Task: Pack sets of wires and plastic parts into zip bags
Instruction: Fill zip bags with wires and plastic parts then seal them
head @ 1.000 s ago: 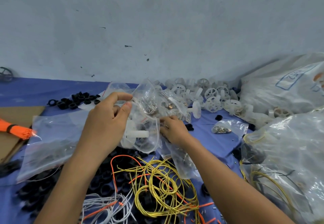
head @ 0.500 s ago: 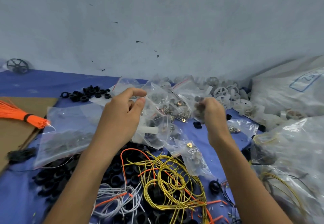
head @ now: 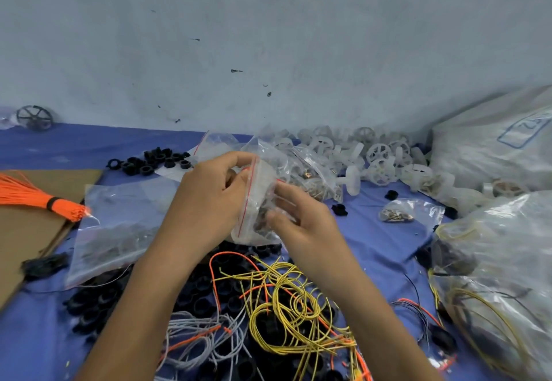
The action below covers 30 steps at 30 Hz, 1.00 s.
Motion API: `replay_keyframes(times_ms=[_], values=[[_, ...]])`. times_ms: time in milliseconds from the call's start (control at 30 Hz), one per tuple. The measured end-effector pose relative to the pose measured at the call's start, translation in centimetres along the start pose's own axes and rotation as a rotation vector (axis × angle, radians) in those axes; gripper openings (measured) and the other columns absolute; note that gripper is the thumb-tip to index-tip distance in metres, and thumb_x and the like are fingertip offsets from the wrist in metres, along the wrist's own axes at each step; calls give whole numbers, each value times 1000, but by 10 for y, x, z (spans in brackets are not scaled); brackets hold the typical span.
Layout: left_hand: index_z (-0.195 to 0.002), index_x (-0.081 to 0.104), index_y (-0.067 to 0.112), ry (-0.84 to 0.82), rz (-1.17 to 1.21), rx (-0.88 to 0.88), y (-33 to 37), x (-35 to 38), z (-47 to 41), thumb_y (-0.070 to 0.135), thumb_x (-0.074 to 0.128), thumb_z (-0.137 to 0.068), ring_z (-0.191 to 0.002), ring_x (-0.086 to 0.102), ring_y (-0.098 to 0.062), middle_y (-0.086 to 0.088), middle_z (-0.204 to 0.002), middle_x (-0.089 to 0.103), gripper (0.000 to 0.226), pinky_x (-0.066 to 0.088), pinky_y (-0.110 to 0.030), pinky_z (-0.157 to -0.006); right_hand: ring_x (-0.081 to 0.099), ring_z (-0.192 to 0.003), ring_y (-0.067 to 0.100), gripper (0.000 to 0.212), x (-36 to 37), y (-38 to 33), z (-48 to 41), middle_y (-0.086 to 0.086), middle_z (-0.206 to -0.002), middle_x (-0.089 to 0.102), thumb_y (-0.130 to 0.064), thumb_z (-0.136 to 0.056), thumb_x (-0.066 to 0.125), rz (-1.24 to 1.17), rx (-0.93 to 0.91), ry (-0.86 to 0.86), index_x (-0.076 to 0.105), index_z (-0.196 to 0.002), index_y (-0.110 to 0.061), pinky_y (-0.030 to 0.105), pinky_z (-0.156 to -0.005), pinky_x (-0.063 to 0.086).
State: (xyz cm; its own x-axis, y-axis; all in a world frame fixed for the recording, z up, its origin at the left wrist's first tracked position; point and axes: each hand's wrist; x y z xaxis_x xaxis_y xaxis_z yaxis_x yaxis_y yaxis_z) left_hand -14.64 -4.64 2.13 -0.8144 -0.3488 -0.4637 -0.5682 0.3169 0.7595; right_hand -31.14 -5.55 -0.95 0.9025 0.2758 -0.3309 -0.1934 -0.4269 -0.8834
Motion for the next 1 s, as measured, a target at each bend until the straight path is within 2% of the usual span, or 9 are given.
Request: replay_keyframes(times_ms=[100, 167, 267, 400, 600, 700, 800, 900, 1000], values=[[-109, 67, 40, 18, 19, 38, 5, -4, 2, 36, 55, -98, -47, 52, -10, -4, -62, 65, 17, 51, -33, -54, 43, -114, 11, 26, 3, 10, 2, -12, -123, 46, -23, -90, 67, 600, -111, 282, 68, -115, -30, 22, -95, 40], [-107, 66, 42, 11, 37, 55, 9, -5, 4, 35, 56, -97, -42, 42, -5, -7, -59, 61, 15, 42, -22, -47, 30, -118, 19, 22, -2, 12, 2, -7, -129, 37, -31, -88, 69, 749, -106, 300, 68, -110, -37, 22, -95, 28], [-102, 68, 38, 12, 112, 63, 15, -8, 4, 30, 62, -95, -45, 35, -9, -12, -53, 49, 12, 30, -20, -45, 42, -121, 12, 26, -16, 6, 0, -11, -135, 49, -28, -97, 57, 567, 7, 107, 67, -120, -35, 25, -98, 35], [-99, 70, 34, 7, 336, 42, 26, -19, 6, 25, 69, -90, -46, 33, -17, -1, -50, 39, 12, 31, -24, -47, 66, -77, 15, 34, -30, -23, 3, -8, -100, 71, -9, -97, 55, 155, 17, 154, 66, -126, -22, 41, -76, 57], [-93, 71, 26, -12, 796, 34, 47, -36, 9, 15, 69, -78, -51, 46, -8, 5, -59, 53, 19, 39, -18, -48, 65, -65, 13, 33, -54, -55, 13, -2, -83, 66, -20, -88, 63, -488, 17, 154, 70, -120, -14, 24, -60, 55], [-84, 64, 24, 89, 701, -121, 44, -26, 7, 4, 61, -89, -51, 48, -9, 4, -62, 56, 21, 42, -21, -47, 55, -56, 14, 28, -60, -52, 14, 12, -71, 56, -31, -96, 58, -58, -19, 236, 74, -103, -10, 28, -52, 49], [-77, 63, 24, 120, 558, -126, 46, -24, 9, 1, 62, -88, -49, 46, -13, -1, -62, 53, 26, 43, -25, -46, 52, -57, 35, 45, -67, -47, 12, 21, -64, 44, -37, -100, 50, 383, -83, 281, 63, -95, 5, 40, -56, 49], [-73, 68, 29, 116, 478, 100, 58, -31, 12, 13, 71, -76, -45, 50, -12, 3, -57, 55, 16, 45, -23, -44, 48, -47, 18, 47, -77, -58, 16, 16, -59, 46, -47, -96, 48, 285, -134, 335, 70, -97, -6, 23, -47, 40], [-72, 68, 29, 122, 465, 43, 59, -26, 15, 13, 68, -73, -44, 48, -14, 0, -59, 54, 15, 44, -24, -45, 52, -49, 19, 41, -78, -61, 20, 16, -62, 49, -45, -98, 48, 296, -118, 270, 74, -97, -13, 26, -51, 48]])
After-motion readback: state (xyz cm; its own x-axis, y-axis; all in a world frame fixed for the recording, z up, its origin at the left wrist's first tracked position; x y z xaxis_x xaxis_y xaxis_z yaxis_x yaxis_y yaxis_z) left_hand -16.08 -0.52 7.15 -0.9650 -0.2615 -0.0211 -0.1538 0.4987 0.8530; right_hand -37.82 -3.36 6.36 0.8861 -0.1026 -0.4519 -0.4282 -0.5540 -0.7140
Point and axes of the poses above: each hand's wrist, its own z-axis away from the middle knuckle, its own x-axis out of the palm, y = z × x
